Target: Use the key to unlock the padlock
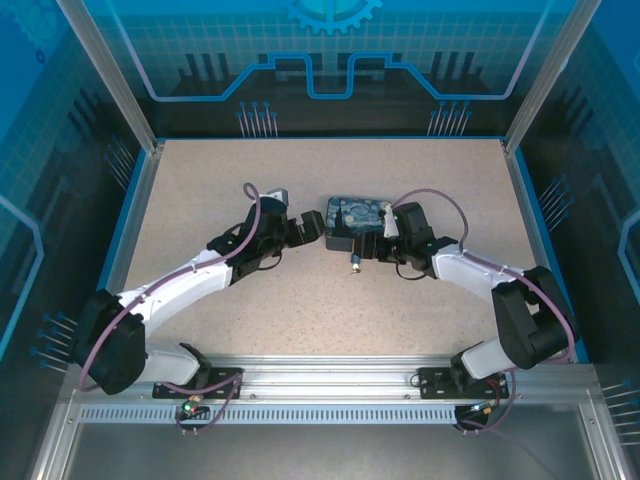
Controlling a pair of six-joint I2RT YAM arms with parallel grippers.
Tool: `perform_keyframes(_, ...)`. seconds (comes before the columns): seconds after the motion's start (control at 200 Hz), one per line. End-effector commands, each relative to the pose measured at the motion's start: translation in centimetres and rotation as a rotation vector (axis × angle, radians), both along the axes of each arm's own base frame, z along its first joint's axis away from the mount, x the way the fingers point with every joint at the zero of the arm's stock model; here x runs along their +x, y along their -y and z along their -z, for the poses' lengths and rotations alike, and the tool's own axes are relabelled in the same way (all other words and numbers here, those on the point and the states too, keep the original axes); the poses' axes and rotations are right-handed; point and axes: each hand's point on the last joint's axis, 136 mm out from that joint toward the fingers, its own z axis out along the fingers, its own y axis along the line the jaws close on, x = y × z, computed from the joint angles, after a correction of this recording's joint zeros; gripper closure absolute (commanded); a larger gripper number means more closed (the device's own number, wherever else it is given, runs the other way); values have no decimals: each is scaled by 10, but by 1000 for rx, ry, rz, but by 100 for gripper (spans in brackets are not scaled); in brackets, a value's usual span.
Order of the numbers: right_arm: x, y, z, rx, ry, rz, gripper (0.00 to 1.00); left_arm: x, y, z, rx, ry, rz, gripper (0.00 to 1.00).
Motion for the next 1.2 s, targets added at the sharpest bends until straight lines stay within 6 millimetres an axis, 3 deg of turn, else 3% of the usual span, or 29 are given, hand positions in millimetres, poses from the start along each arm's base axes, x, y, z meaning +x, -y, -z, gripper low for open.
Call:
perform_keyframes(0.0, -13, -1, 7, 38, 5, -32, 38, 4, 1, -6, 19, 6, 11, 1)
perform_keyframes(0.26, -17, 4, 35, 32, -14, 17, 45, 13, 10, -6, 15, 1, 25, 1)
perform_keyframes(0.51, -12, -6, 52, 32, -33, 16, 50, 19, 14, -1, 8, -5, 13, 1)
perform_keyframes(0.865, -5, -27, 65, 15, -26, 2, 53, 25, 18, 6, 10, -13, 3, 1)
perform_keyframes(1.196, -9, -24, 80, -18, -48, 28, 62, 29, 21, 6, 9, -12, 8, 1)
